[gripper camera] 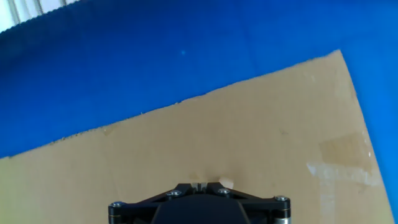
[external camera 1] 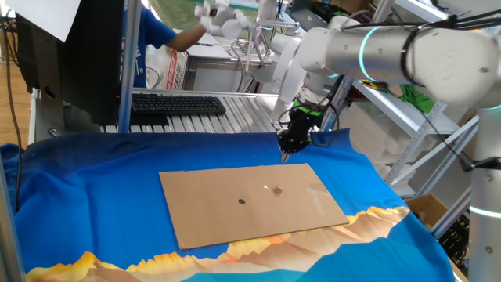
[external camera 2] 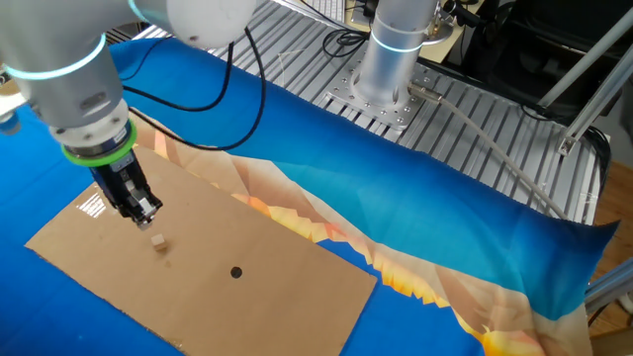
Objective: Hold a small block with the gripper and sweep it from left to right on the table
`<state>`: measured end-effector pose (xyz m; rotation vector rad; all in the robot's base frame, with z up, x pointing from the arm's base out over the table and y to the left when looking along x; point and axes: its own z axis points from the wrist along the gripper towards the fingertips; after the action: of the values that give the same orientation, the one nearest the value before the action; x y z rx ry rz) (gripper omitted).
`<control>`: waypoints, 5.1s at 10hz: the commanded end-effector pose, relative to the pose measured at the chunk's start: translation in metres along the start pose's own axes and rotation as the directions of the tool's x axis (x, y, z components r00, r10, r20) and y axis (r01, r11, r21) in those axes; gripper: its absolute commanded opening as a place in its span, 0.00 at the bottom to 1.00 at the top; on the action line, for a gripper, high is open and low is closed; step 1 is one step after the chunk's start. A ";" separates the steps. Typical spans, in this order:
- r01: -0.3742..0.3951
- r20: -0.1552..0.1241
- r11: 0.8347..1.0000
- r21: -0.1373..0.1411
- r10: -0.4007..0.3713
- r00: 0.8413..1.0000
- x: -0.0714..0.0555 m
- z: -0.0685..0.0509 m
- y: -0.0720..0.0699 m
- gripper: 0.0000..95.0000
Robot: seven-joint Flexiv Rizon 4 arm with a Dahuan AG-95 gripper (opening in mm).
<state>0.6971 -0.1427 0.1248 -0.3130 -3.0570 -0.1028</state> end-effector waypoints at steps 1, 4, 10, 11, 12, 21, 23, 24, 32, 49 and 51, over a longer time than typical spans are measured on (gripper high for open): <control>0.026 0.006 0.999 0.026 -0.026 1.000 0.003 0.000 -0.001 0.00; -0.009 0.028 0.999 0.032 0.008 1.000 0.003 0.000 -0.001 0.00; -0.084 0.055 0.996 0.027 0.082 0.995 0.002 0.000 -0.001 0.00; -0.082 0.055 0.996 0.034 0.080 0.995 0.002 0.001 -0.001 0.00; -0.079 0.048 0.996 0.040 0.077 0.996 0.003 0.001 -0.001 0.00; -0.062 0.054 0.997 0.046 0.060 0.997 0.004 0.026 -0.001 0.00; -0.057 0.047 0.998 0.041 0.055 0.997 0.005 0.034 0.000 0.00; -0.062 0.049 0.997 0.039 0.060 0.997 0.005 0.036 0.000 0.00; -0.072 0.059 0.997 0.037 0.070 0.996 0.004 0.042 -0.001 0.00; -0.131 0.053 0.991 0.015 0.130 0.990 0.000 0.052 0.001 0.00; -0.169 0.055 0.985 0.042 0.166 0.985 0.000 0.052 0.001 0.00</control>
<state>0.6958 -0.1377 0.0726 -0.5684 -3.0612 -0.0268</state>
